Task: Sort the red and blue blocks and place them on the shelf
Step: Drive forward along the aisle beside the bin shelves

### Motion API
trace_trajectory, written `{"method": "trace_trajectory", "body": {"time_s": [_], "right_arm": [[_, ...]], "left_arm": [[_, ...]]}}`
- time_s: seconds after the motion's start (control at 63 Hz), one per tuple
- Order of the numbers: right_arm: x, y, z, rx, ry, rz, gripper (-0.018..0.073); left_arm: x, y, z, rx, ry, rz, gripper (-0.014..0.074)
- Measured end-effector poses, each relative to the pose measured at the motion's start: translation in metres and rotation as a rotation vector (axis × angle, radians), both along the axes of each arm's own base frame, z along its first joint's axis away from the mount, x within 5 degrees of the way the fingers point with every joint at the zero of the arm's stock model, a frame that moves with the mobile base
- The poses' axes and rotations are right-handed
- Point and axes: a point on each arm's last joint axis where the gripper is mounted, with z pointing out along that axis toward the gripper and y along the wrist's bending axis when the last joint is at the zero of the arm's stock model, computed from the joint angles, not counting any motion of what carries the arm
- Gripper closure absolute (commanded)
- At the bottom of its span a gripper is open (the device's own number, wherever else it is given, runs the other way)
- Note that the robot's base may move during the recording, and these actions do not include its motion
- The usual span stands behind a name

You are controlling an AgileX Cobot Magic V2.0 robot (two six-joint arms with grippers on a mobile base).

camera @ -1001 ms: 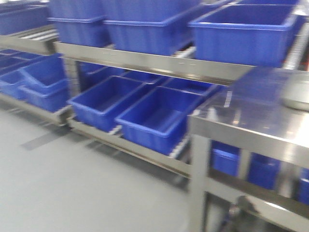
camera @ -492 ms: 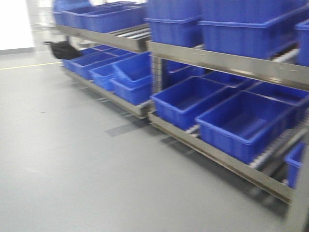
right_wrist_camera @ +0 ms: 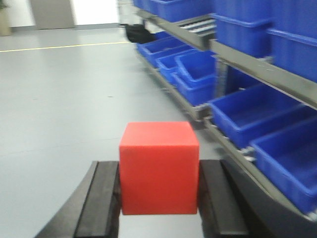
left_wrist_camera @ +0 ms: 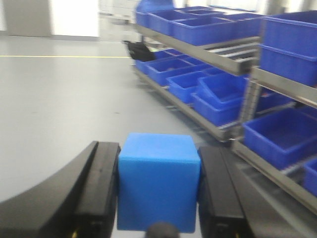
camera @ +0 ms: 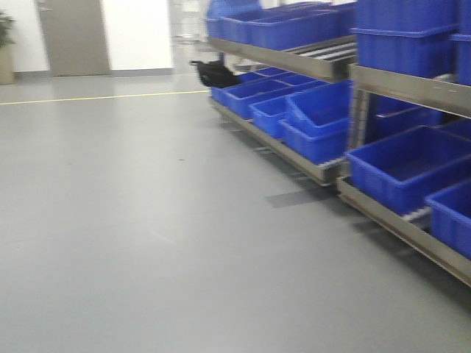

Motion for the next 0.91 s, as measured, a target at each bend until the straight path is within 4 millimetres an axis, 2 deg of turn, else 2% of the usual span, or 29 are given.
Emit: {"method": "trace_trajectory", "body": {"time_s": [0.905], "right_arm": [[0.0000, 0.0000, 0.0000, 0.000, 0.000, 0.000, 0.0185]], "left_arm": [[0.0000, 0.0000, 0.0000, 0.000, 0.000, 0.000, 0.0276]]}}
